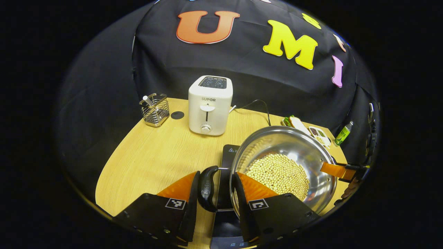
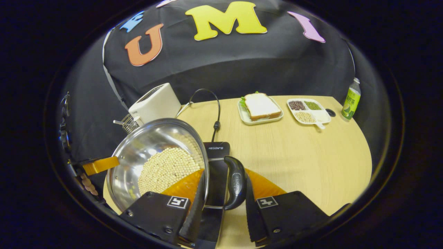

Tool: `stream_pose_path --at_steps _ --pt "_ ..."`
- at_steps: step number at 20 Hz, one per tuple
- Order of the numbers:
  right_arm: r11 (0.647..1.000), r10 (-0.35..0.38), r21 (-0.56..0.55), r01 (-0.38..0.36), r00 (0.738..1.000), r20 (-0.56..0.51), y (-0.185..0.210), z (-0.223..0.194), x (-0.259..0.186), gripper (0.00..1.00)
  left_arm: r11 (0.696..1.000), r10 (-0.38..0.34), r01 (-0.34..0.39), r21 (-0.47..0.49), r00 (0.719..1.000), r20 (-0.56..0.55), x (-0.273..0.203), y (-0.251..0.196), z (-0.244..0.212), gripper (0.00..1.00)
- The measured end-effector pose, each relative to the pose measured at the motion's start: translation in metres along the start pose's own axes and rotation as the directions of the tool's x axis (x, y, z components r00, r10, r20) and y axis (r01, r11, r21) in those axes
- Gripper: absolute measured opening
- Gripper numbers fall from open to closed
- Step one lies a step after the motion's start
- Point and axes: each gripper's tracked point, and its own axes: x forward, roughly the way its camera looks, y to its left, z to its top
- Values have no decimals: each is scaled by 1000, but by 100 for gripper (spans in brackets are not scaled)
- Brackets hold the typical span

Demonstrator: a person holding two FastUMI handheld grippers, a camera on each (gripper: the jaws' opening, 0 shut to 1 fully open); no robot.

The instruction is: First push the handle of the pot to place it horizontally, then grasp the pot with both hands and set it on the induction cooktop.

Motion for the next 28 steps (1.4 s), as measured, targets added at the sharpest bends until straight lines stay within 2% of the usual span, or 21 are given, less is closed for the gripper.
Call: stream_pose_path --at_steps 5,9,10,11,12,13,14,15,16,19,21,24,26,27,28 --pt "999 24 35 -24 1000 15 -3 -2 4 57 999 -8 6 36 999 43 2 -2 2 51" --pt "999 31 33 -32 999 31 -4 -1 5 58 999 -23 21 31 998 62 2 -2 2 51" --pt "999 29 28 -31 998 51 -5 1 4 60 999 -28 27 26 997 65 1 -2 2 52" --pt "999 32 12 -33 997 74 -6 5 3 65 999 -34 32 27 997 71 1 -2 2 53" --pt "1000 21 -3 -21 996 86 -10 6 1 69 999 -36 34 28 996 78 -1 -1 3 43" --pt "1000 12 -4 -11 995 102 -14 6 -3 77 999 -24 22 25 995 97 -3 1 6 68" --pt "1000 18 3 -19 992 126 -14 10 -9 79 1000 1 -6 31 990 142 -7 8 15 59" --pt "1000 16 9 -18 988 152 -15 13 -15 83 999 24 -31 35 983 181 -11 12 23 62" --pt "1000 11 11 -14 984 179 -17 18 -24 82 999 27 -34 28 979 204 -18 13 27 84" --pt "1000 2 6 -4 966 260 -24 26 -60 85 1000 5 -6 4 968 249 -47 4 30 95" --pt "1000 3 -4 -2 953 302 -28 26 -91 84 999 35 -45 27 957 289 -74 4 32 96" --pt "999 -14 -26 26 917 398 -36 27 -150 84 996 22 -54 71 919 394 -133 -20 44 96" --pt "997 -23 -53 54 885 466 -40 23 -191 87 994 -2 -49 98 887 461 -178 -44 49 95" --pt "996 -27 -62 66 871 491 -42 19 -210 99 992 -4 -58 113 872 489 -197 -53 52 95" --pt "996 -33 -55 72 853 521 -44 17 -230 98 989 0 -74 126 861 508 -218 -61 51 95"
